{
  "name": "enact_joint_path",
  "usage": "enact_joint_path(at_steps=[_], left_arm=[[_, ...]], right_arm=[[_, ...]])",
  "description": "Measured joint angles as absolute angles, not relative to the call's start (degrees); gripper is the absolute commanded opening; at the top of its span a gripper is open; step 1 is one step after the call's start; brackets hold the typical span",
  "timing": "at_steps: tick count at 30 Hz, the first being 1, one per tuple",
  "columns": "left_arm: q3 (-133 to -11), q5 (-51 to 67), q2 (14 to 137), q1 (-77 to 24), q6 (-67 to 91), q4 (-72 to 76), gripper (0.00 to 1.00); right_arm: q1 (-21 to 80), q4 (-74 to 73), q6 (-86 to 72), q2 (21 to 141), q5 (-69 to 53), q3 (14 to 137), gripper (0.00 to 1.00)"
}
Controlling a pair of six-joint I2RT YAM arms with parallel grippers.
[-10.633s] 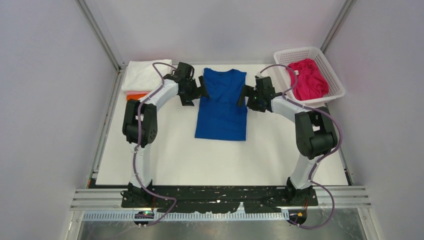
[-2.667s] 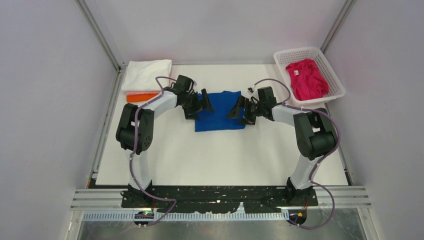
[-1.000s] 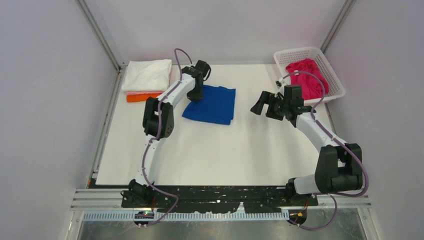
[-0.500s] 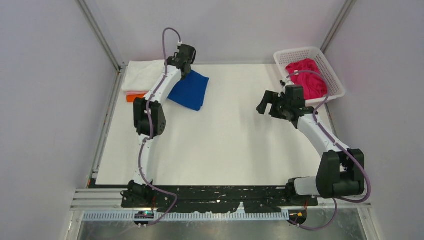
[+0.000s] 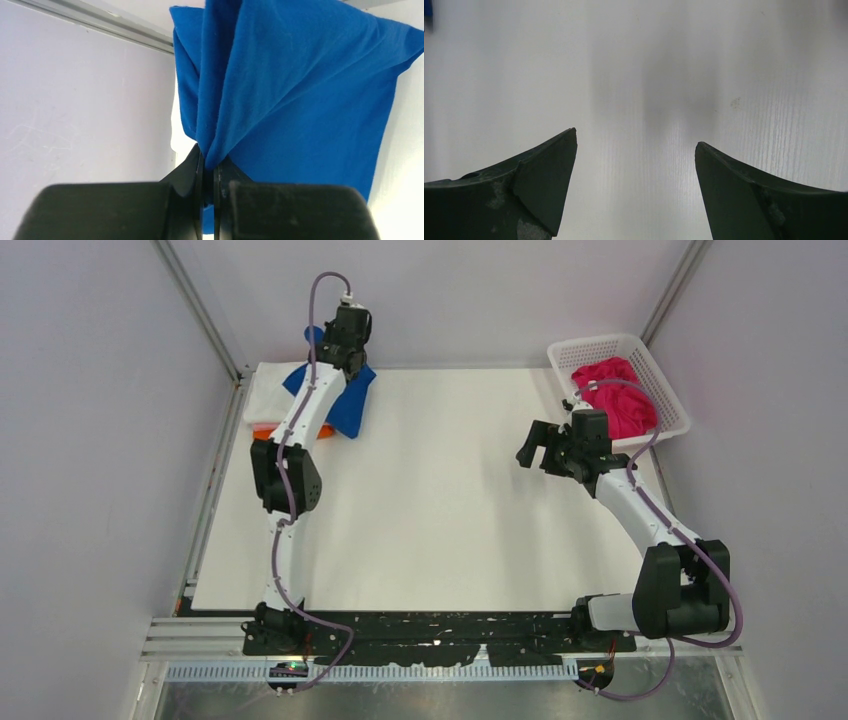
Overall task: Fold and stack the t-shirts
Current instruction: Put the neatly folded tshirt into the corner of the board with the left arm
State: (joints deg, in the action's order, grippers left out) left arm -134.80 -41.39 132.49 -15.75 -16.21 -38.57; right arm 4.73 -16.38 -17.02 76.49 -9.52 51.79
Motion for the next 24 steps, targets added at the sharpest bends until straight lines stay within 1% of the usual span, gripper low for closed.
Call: enact_joint_path(at_steps=[6, 17, 24], left_arm=[[-134.8, -40.5, 129.0, -15.9, -16.9, -38.4, 0.0], [-134.8, -33.3, 119.6, -15.8, -13.4, -40.2, 0.0], [-134.8, -31.5, 118.9, -15.3, -12.3, -41.3, 0.0]], right_arm=[[4.7, -16.4, -17.0, 76.5, -9.6, 51.8, 0.95], [4.7, -16.3, -17.2, 76.5, -11.0, 51.8, 0.95], [4.7, -16.3, -17.7, 76.5, -12.1, 51.8, 0.95]])
